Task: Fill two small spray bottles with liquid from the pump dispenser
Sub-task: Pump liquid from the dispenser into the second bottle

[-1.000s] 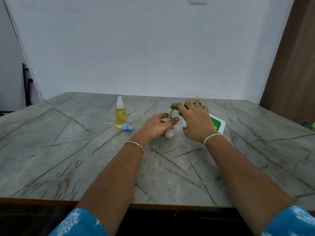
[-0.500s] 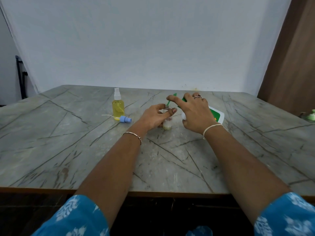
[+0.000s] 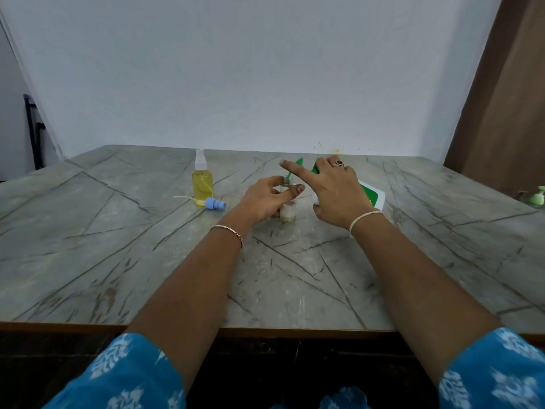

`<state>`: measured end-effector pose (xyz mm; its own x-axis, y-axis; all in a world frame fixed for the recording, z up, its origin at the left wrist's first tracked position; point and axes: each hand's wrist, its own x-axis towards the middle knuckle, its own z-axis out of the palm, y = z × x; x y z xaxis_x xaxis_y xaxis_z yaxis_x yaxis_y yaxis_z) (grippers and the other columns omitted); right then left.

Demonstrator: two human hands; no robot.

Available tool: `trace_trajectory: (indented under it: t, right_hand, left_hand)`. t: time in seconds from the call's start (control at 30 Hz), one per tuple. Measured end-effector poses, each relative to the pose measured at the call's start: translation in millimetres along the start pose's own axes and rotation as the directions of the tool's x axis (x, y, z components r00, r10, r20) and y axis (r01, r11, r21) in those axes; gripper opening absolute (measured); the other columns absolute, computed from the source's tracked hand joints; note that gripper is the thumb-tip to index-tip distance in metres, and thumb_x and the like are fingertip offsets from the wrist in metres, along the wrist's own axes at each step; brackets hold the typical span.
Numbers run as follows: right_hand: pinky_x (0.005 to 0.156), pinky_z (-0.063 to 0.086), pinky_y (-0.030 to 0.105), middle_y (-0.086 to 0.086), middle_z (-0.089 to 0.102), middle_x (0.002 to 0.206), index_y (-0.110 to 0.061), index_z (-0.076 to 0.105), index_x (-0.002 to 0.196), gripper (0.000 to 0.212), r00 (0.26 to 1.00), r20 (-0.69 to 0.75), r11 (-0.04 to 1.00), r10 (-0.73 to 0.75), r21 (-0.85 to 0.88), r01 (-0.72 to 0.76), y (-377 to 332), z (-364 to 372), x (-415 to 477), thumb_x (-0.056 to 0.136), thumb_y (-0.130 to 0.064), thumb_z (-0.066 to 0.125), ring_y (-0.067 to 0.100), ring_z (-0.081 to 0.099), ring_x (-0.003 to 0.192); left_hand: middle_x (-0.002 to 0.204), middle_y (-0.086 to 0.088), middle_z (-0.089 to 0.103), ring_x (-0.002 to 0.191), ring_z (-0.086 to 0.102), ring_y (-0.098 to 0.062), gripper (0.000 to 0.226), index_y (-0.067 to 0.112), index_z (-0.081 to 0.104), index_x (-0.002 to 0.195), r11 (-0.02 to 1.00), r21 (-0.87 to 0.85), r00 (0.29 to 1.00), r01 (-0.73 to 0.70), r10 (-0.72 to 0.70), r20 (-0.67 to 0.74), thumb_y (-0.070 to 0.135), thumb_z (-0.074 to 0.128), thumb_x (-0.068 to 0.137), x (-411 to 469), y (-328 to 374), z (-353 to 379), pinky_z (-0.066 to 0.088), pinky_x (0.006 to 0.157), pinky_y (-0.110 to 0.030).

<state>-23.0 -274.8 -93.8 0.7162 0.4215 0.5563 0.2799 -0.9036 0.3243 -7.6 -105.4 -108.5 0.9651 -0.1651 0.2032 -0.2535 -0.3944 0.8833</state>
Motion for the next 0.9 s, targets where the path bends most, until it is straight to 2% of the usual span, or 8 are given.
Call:
trace_trajectory:
  t: [0.07, 0.13, 0.3, 0.47, 0.63, 0.8, 0.9]
  right_hand:
    - [0.073, 0.046, 0.041, 0.011, 0.049, 0.103, -0.049, -0.011, 0.147, 0.111, 1.000, 0.000, 1.000, -0.021, -0.001, 0.021, 1.0, -0.6, 0.1, 0.075, -0.016, 0.067, 0.031, 0.048, 0.099]
    - [0.074, 0.046, 0.041, 0.011, 0.048, 0.104, -0.049, -0.010, 0.147, 0.109, 0.999, 0.016, 1.000, -0.027, 0.003, 0.027, 1.4, -1.8, 1.3, 0.076, -0.015, 0.066, 0.030, 0.048, 0.099]
    - [0.083, 0.045, 0.044, 0.009, 0.050, 0.114, -0.039, 0.018, 0.139, 0.085, 0.999, 0.040, 1.000, 0.022, 0.013, -0.023, -2.0, -4.2, 4.6, 0.074, -0.015, 0.068, 0.031, 0.047, 0.110]
    - [0.086, 0.044, 0.047, 0.010, 0.051, 0.117, -0.032, 0.027, 0.130, 0.075, 0.999, 0.013, 0.999, 0.040, 0.003, -0.040, -6.3, -2.0, 8.6, 0.071, -0.013, 0.070, 0.032, 0.047, 0.112]
    - [0.087, 0.044, 0.047, 0.010, 0.051, 0.118, -0.034, 0.024, 0.130, 0.077, 0.999, 0.001, 0.999, 0.045, -0.014, -0.045, -7.8, -0.6, 8.1, 0.071, -0.013, 0.070, 0.033, 0.048, 0.112]
    - [0.083, 0.046, 0.047, 0.011, 0.052, 0.114, -0.042, 0.011, 0.142, 0.095, 1.000, -0.007, 0.997, 0.029, -0.064, -0.029, -3.6, 1.9, 3.7, 0.073, -0.015, 0.070, 0.033, 0.049, 0.108]
    - [0.082, 0.045, 0.046, 0.011, 0.052, 0.113, -0.043, 0.011, 0.144, 0.094, 1.000, -0.010, 0.997, 0.028, -0.066, -0.028, -3.2, 1.2, 2.7, 0.074, -0.015, 0.069, 0.033, 0.049, 0.109]
  left_hand:
    - [0.102, -0.006, 0.072, 0.098, 0.068, -0.019, 0.074, 0.014, 0.046, 0.136, 1.000, 0.003, 1.000, -0.002, 0.002, 0.002, 0.057, 0.066, 0.079, 0.3, -0.4, -0.5, 0.056, 0.086, -0.044]
    - [0.103, -0.006, 0.072, 0.099, 0.068, -0.020, 0.077, 0.014, 0.046, 0.136, 1.000, 0.010, 1.000, -0.007, 0.007, 0.003, 0.059, 0.066, 0.077, 0.2, -0.4, -1.4, 0.056, 0.087, -0.045]
    - [0.106, -0.009, 0.070, 0.102, 0.066, -0.023, 0.074, 0.012, 0.043, 0.139, 1.000, 0.024, 1.000, -0.007, 0.007, 0.004, 0.054, 0.065, 0.081, -1.8, 2.9, -0.7, 0.054, 0.090, -0.044]
    - [0.103, -0.008, 0.072, 0.102, 0.066, -0.022, 0.071, 0.013, 0.046, 0.136, 1.000, 0.011, 1.000, -0.001, 0.001, 0.020, 0.052, 0.067, 0.081, -2.6, 3.7, -0.4, 0.054, 0.091, -0.045]
    - [0.103, -0.007, 0.068, 0.103, 0.065, -0.023, 0.073, 0.011, 0.042, 0.139, 1.000, 0.008, 1.000, -0.003, 0.003, 0.015, 0.050, 0.066, 0.082, -3.6, 4.9, 0.2, 0.053, 0.092, -0.045]
    - [0.114, -0.010, 0.067, 0.106, 0.064, -0.022, 0.081, 0.012, 0.041, 0.141, 1.000, 0.024, 1.000, 0.000, 0.000, 0.013, 0.057, 0.066, 0.079, -1.2, 2.8, -0.4, 0.053, 0.093, -0.045]
    - [0.113, -0.008, 0.068, 0.108, 0.063, -0.022, 0.079, 0.013, 0.041, 0.140, 1.000, 0.027, 1.000, -0.002, 0.002, 0.013, 0.057, 0.065, 0.079, -1.6, 3.0, -0.2, 0.052, 0.094, -0.045]
